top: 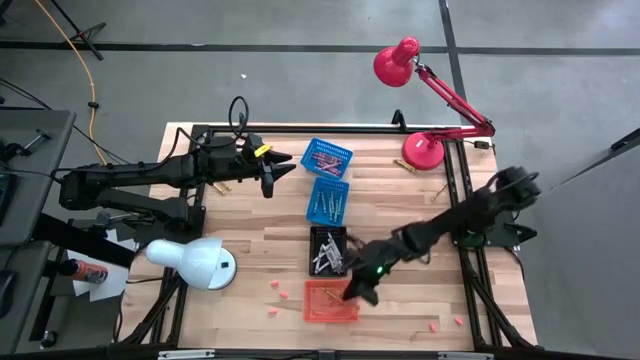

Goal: Sort crayons
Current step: Put the yellow crayon into the orange bin

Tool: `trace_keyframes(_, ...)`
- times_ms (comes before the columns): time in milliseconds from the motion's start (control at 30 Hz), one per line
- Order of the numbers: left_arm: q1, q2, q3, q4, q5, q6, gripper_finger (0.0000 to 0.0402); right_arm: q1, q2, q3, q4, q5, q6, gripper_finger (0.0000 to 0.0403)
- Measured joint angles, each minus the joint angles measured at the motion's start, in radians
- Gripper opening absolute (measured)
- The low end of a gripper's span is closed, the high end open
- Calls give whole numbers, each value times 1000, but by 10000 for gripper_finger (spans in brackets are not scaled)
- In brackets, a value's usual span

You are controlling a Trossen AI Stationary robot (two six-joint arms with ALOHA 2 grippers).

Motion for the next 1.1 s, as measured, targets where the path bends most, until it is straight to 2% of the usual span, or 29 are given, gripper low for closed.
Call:
trace_keyframes(167, 0, 0, 0, -6, 0, 0, 149, 40, 144, 153, -46, 1, -48, 0)
trace_keyframes(367, 0, 0, 0, -13, 0, 0, 149, 34, 223, 304, -261, 10, -157, 0)
trace_keyframes(500, 0, 0, 0, -36, 0, 0, 149, 24, 216, 323, -381, 44, -199, 2)
trace_keyframes(733, 0, 0, 0, -58, 0, 0, 149, 14, 215, 324, -405, 34, -202, 24)
trace_keyframes(900, 0, 0, 0, -58, -1, 0, 149, 8, 215, 324, -420, 18, -196, 63)
trace_keyframes(1100, 0, 0, 0, -58, -5, 0, 149, -10, 202, 324, -474, -11, -269, 147)
